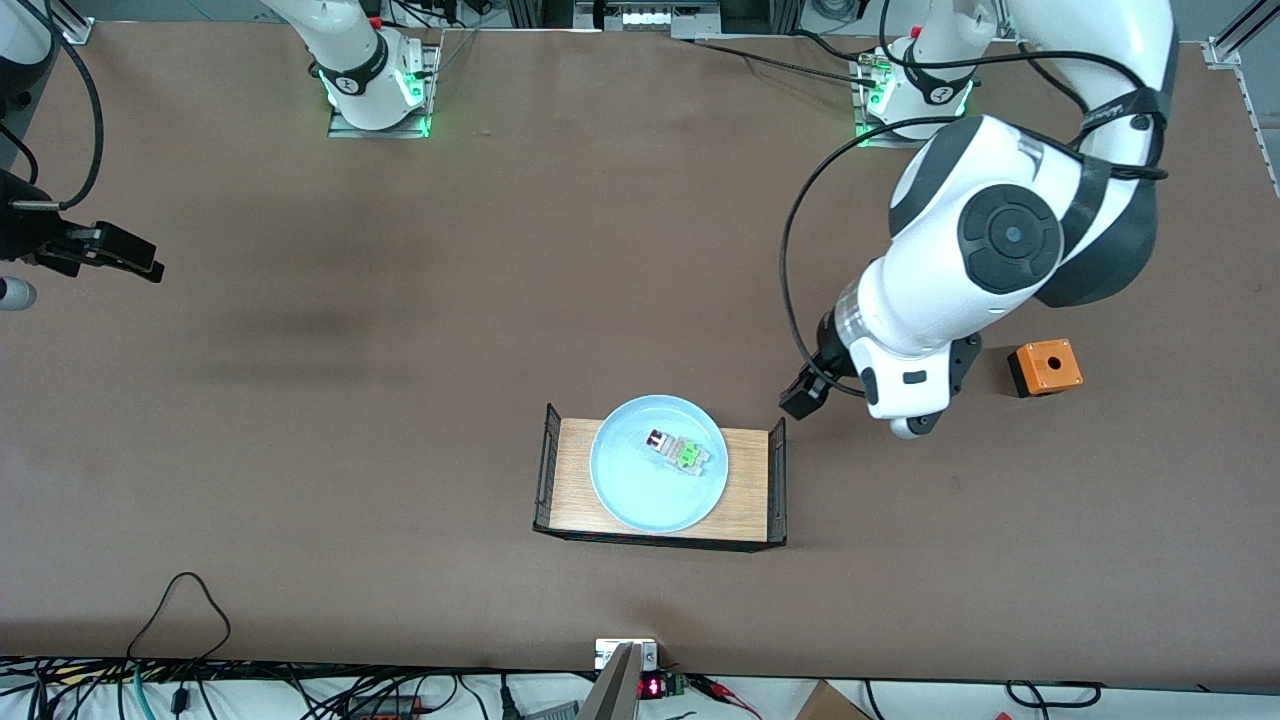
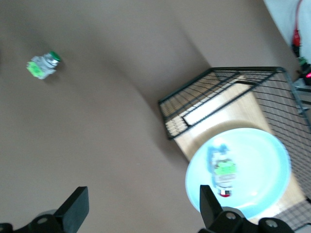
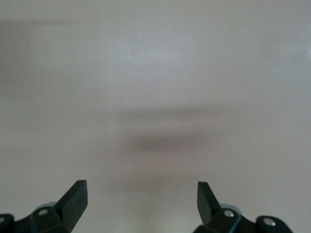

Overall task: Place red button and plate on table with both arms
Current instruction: 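Move the left gripper over the plate toward the green button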

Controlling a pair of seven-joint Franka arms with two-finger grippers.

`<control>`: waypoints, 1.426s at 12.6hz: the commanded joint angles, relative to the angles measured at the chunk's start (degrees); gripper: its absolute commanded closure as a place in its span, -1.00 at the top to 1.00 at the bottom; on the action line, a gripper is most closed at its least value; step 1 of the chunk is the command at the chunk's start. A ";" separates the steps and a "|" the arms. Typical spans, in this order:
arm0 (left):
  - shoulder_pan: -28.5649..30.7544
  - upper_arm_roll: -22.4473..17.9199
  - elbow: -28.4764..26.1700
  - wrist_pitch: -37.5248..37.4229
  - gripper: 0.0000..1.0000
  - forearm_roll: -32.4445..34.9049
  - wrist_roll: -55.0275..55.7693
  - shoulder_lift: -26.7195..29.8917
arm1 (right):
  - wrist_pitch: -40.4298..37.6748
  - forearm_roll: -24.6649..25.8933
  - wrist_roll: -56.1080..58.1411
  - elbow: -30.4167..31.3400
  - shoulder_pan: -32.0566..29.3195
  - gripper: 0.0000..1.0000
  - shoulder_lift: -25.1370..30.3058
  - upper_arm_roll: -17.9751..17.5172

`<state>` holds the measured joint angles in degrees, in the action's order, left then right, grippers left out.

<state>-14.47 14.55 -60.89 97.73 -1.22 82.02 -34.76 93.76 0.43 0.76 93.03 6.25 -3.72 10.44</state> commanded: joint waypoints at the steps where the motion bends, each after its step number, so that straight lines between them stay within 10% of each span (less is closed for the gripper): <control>1: -5.90 -5.21 7.52 1.05 1.00 -0.01 3.92 -4.69 | -0.69 0.53 0.21 -0.22 -0.27 1.00 0.65 -0.15; 18: -27.54 -28.88 12.55 21.18 1.00 -0.09 14.48 -21.22 | -0.34 0.27 0.21 -0.22 -0.36 1.00 0.56 -0.07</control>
<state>-41.34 -12.61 -51.89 118.40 -1.22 94.96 -53.49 93.78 0.43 0.76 93.02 6.18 -3.73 10.51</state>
